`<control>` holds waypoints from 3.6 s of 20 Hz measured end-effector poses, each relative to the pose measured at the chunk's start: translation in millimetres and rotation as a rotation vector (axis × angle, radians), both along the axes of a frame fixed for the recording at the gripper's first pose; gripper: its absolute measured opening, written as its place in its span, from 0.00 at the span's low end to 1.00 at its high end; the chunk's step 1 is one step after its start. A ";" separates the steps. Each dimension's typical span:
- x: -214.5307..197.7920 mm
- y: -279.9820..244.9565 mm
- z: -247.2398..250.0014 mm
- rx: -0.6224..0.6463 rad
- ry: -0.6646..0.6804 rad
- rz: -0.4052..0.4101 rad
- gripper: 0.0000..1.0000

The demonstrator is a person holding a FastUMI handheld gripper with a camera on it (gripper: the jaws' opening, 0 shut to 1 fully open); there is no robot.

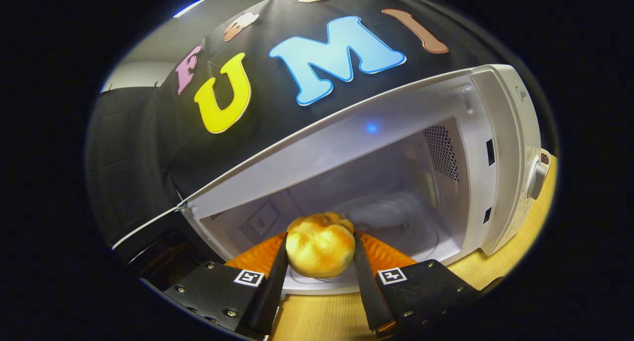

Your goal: Open the microwave, put the food inside, and close the microwave door.

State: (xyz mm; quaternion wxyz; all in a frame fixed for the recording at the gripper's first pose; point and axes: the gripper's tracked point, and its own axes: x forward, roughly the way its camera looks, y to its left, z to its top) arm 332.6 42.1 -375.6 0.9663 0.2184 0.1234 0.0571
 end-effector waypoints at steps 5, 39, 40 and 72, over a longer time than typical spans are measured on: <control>9.9 -0.1 -2.3 -0.029 -0.007 -0.015 0.69; 57.1 -9.5 -39.9 -0.065 0.029 -0.125 0.69; 57.5 -10.3 -40.6 -0.067 0.029 -0.130 0.69; 14.3 -9.2 -6.4 -0.106 -0.005 -0.096 0.96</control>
